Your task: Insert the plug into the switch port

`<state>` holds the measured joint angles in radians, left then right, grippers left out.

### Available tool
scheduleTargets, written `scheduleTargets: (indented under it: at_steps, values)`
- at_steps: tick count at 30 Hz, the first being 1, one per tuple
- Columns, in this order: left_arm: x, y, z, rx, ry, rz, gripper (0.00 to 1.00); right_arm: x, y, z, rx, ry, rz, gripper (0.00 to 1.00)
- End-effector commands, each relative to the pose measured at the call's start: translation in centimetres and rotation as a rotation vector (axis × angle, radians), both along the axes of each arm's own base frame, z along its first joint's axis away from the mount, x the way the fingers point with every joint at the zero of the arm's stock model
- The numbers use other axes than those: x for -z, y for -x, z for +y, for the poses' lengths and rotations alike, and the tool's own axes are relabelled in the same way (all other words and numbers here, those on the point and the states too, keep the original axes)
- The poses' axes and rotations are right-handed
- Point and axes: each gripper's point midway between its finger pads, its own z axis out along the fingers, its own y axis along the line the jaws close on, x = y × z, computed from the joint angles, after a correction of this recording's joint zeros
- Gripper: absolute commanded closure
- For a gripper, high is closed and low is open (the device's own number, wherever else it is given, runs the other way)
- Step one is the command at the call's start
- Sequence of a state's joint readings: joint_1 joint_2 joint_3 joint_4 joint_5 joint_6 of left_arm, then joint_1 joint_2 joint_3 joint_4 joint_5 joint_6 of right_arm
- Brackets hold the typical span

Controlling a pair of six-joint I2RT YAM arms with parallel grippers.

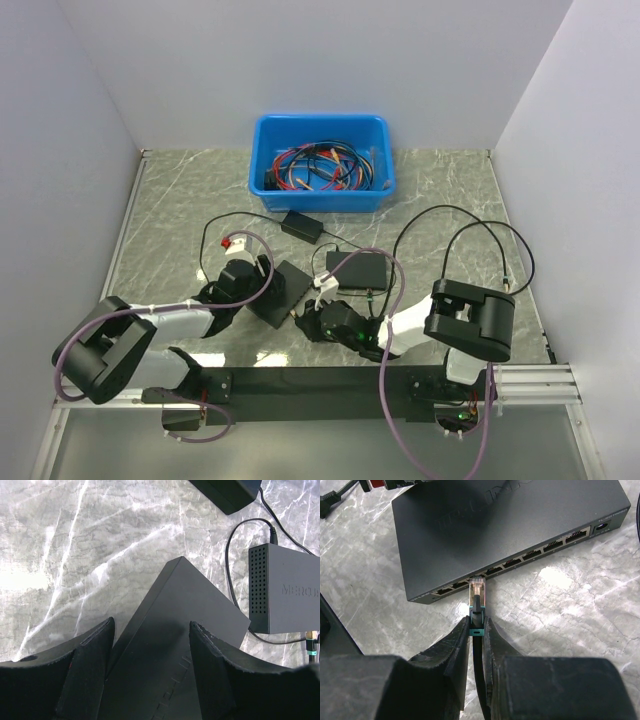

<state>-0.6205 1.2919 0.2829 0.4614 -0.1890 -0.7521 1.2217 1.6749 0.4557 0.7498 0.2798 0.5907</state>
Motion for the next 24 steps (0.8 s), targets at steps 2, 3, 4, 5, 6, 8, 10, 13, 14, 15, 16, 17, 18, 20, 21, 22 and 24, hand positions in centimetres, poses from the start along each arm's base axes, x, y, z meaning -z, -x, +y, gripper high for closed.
scheduleTargets:
  at_steps: [2,3,4,5,6,8,10,13,14,15,16,17,18,20,21,22,24]
  values:
    - [1.2,2.2,-2.0,0.104,0.042,0.076,0.34,-1.8,-0.8,1.8,0.022,-0.074,-0.025,1.00]
    - [1.3,2.2,-2.0,0.104,0.043,0.078,0.34,-1.8,-0.9,1.8,0.023,-0.074,-0.025,1.00]
    - [1.4,2.3,-2.0,0.105,0.039,0.082,0.34,-2.0,-0.8,1.8,0.020,-0.077,-0.026,1.00]
    - [1.6,2.4,-2.0,0.108,0.037,0.084,0.34,-2.2,-0.8,1.8,0.021,-0.079,-0.028,1.00]
    - [1.6,2.5,-2.0,0.111,0.038,0.083,0.34,-2.4,-0.8,1.8,0.020,-0.081,-0.032,1.00]
    - [1.8,2.5,-1.9,0.112,0.034,0.088,0.34,-3.2,-1.0,1.9,0.019,-0.093,-0.046,1.00]
    - [1.9,2.6,-1.9,0.115,0.033,0.090,0.34,-3.5,-1.0,2.0,0.016,-0.085,-0.050,1.00]
    - [2.0,2.8,-2.0,0.118,0.034,0.094,0.34,-4.6,-1.2,2.2,0.017,-0.098,-0.068,1.00]
    - [1.9,2.8,-2.1,0.122,0.036,0.090,0.34,-5.0,-1.3,2.4,0.015,-0.104,-0.074,1.00]
    - [1.7,2.6,-2.1,0.121,0.039,0.086,0.34,-5.1,-1.3,2.4,0.012,-0.102,-0.077,1.00]
    - [1.7,2.7,-2.2,0.124,0.038,0.086,0.34,-5.2,-1.4,2.5,0.014,-0.103,-0.077,1.00]
    - [1.7,2.7,-2.2,0.130,0.037,0.086,0.34,-5.5,-1.4,2.8,0.010,-0.108,-0.080,1.00]
    - [1.8,2.7,-2.2,0.128,0.034,0.087,0.34,-5.7,-1.4,2.8,0.011,-0.108,-0.083,1.00]
    - [1.9,2.7,-2.2,0.131,0.030,0.087,0.34,-5.8,-1.5,3.0,0.011,-0.108,-0.087,1.00]
    - [1.8,2.7,-2.3,0.132,0.033,0.087,0.34,-6.0,-1.5,3.1,0.007,-0.111,-0.088,1.00]
    - [2.0,2.8,-2.3,0.136,0.032,0.090,0.34,-6.0,-1.6,3.2,0.009,-0.111,-0.088,1.00]
    - [2.1,2.9,-2.3,0.137,0.035,0.092,0.34,-6.3,-1.7,3.6,0.006,-0.113,-0.092,1.00]
